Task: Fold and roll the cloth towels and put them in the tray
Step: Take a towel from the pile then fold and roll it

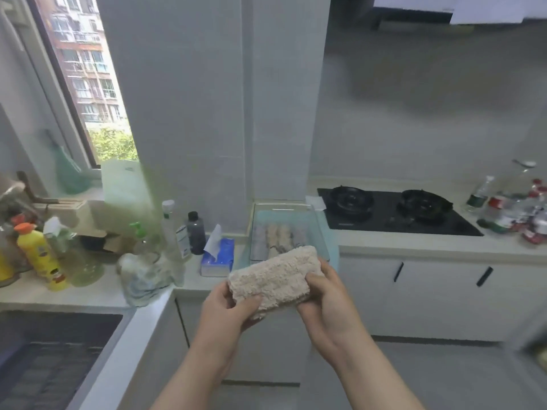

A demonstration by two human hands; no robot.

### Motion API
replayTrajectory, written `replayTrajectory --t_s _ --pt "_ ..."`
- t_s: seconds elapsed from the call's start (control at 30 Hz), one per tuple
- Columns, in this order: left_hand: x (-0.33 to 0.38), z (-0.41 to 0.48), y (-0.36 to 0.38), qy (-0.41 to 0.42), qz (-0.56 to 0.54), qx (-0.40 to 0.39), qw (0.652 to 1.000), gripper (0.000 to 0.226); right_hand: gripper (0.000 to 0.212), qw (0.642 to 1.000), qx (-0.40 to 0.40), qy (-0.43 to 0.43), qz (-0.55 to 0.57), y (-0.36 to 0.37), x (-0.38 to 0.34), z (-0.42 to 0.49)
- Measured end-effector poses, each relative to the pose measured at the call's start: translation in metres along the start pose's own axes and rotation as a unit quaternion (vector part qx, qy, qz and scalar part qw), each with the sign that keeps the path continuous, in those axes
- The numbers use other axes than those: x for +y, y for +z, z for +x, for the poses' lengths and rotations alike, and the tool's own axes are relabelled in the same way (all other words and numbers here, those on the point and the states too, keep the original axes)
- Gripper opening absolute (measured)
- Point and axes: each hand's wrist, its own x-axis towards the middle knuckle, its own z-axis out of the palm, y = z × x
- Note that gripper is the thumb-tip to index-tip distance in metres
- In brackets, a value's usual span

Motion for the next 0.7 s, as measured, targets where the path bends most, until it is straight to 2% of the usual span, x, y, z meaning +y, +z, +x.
replayTrajectory --t_s 0.1,0.2,0.33,0.43,0.5,0.57,0.63,0.7 --pt "-0.016 0.051 0.018 0.003 -0.004 -0.006 1.000 0.048 0.033 0.998 0.028 0.016 0.049 -0.004 -0.012 0.052" --pt "-0.031 0.112 0.029 0.007 0.012 -0.012 1.000 0.040 0.028 0.995 0.050 0.022 0.088 -0.004 -0.016 0.113" --pt "-0.046 0.196 0.036 0.046 0.146 -0.014 0.988 0.035 0.038 0.990 0.095 0.050 0.087 -0.004 -0.010 0.205" --pt "-0.057 0.243 0.035 0.029 0.277 -0.101 0.955 0.031 0.032 0.982 0.165 0.057 0.067 -0.004 -0.012 0.260" --pt "-0.066 0.271 0.026 0.050 0.379 -0.164 0.909 0.031 0.026 0.970 0.232 0.070 0.029 -0.013 -0.016 0.291" --pt "-0.077 0.298 0.010 0.086 0.429 -0.130 0.890 0.029 0.025 0.954 0.282 0.103 -0.018 -0.026 -0.016 0.320" --pt "-0.087 0.320 -0.002 0.077 0.423 -0.046 0.902 0.020 0.028 0.933 0.314 0.150 -0.093 -0.042 -0.012 0.343" --pt "-0.096 0.336 -0.007 0.034 0.402 0.009 0.915 0.017 0.029 0.909 0.331 0.187 -0.169 -0.054 -0.006 0.360"
